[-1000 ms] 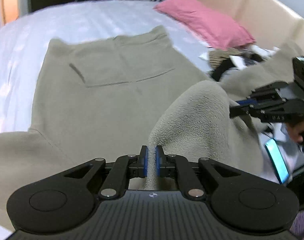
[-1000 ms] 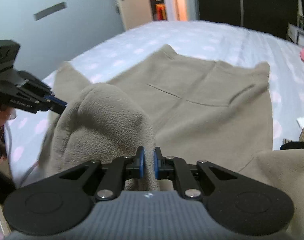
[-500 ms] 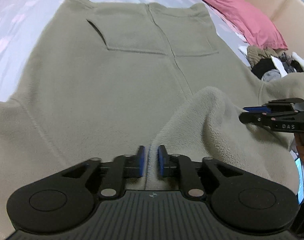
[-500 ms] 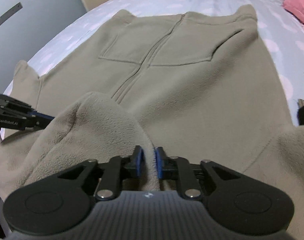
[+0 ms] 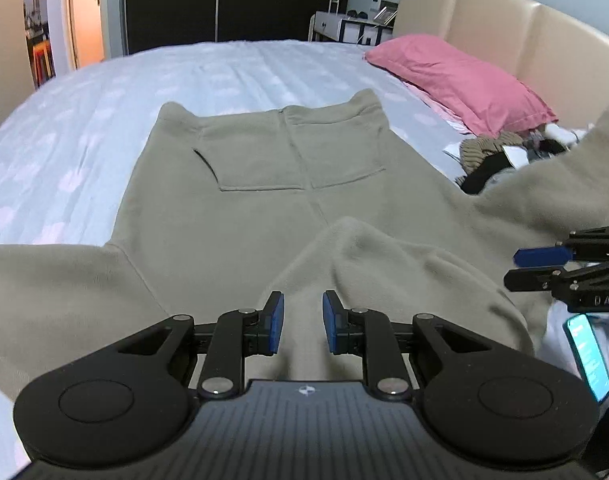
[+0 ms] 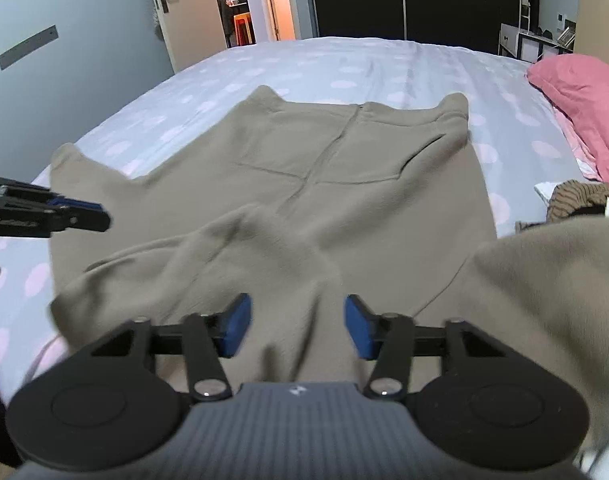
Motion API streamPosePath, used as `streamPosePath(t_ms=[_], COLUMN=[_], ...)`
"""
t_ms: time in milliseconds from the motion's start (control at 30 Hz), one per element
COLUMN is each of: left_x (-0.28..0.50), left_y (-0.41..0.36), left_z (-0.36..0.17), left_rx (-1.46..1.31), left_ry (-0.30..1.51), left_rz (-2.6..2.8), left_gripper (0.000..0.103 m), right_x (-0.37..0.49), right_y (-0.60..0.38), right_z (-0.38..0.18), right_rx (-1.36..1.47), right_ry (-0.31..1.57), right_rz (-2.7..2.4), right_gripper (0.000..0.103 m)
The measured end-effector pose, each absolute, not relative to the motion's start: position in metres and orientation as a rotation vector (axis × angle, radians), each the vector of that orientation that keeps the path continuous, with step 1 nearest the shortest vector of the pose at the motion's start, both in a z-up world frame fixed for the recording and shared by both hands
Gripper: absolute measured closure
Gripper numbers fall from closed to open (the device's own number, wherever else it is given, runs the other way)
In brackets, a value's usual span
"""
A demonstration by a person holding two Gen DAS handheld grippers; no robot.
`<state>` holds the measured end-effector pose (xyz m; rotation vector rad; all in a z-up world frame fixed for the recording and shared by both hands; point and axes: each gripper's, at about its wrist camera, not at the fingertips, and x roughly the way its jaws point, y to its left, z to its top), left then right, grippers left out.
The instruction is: Fold clothes
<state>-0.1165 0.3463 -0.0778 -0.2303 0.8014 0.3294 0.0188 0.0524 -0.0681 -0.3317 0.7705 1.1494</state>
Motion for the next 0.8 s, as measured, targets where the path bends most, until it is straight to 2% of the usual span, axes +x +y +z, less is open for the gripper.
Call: streamPosePath(t_ms=[200,433,800], left_x=[-0.125,-0.125,-0.125], left_y=[0.325,0.332,0.334], left_z=[-0.112,-0.143,-0.162], left_rx=[-0.263,-0.313,-0.320], left_ry=[0.889,0.959,0.985], left_rz=[0.368,0.398,0.410], left_gripper=[0.086,0.091,0.094], right_x=[-0.022,-0.013,0.002], right_y=[0.043,0.045,0.051], right_z=[-0.090,-0.130,-0.158], right_rx=[-0.351,-0.374,-0.364], right_ry=[0.788,0.883,0.923], right_rz=[1.162,1.127,1.119], right_gripper=[0.064,0.066,0.067])
